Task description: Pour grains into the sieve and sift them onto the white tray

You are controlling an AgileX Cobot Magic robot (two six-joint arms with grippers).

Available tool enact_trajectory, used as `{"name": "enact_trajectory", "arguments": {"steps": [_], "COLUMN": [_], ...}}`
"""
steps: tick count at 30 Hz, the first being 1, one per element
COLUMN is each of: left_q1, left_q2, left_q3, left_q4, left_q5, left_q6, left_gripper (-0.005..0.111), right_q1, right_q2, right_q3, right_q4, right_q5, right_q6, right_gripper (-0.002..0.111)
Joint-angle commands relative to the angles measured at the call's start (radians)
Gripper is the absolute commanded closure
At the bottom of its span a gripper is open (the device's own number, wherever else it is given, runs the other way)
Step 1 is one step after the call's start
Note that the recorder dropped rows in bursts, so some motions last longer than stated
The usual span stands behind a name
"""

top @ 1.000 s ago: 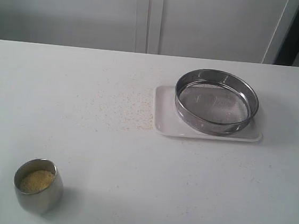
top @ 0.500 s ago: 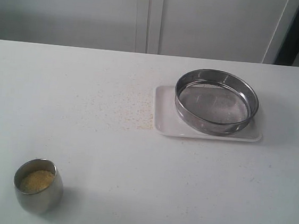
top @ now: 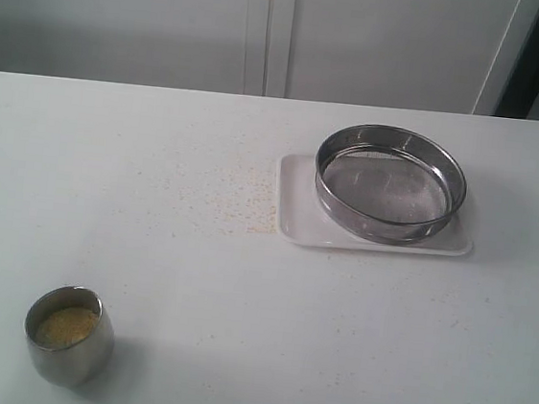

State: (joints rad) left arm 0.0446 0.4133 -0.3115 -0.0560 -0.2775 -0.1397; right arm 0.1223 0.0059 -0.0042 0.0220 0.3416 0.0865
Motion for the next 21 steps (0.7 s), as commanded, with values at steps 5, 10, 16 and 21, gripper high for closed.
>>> {"name": "enact_trajectory", "arguments": {"steps": [5,10,16,21], "left_q1": [0.0,0.0,-0.025,-0.124], "left_q2": [0.099,0.156,0.232,0.285], "left_q3": [0.017,0.02,0.02,0.02], "left_q4": [0.452,0.865,1.036,1.169], "left_q5": [-0.164,-0.283,-0.406,-0.408], "left_q6": [-0.385,-0.714,-0.812,-0.81], "left_gripper": [0.107,0.107,0.107,0.107], "right_q1": [-0.003,-0.003,-0.003,-0.003], "right_q2": [-0.006,-0.006,-0.006,-0.006], "right_q3": [0.004,0.004,0.004,0.004], "right_q4": [-0.004,-0.004,-0.004,-0.004], "right_q5": [-0.006,-0.006,-0.006,-0.006], "right_q6": [0.002,0.002,0.002,0.002], "right_gripper": [0.108,0.108,0.108,0.108]}}
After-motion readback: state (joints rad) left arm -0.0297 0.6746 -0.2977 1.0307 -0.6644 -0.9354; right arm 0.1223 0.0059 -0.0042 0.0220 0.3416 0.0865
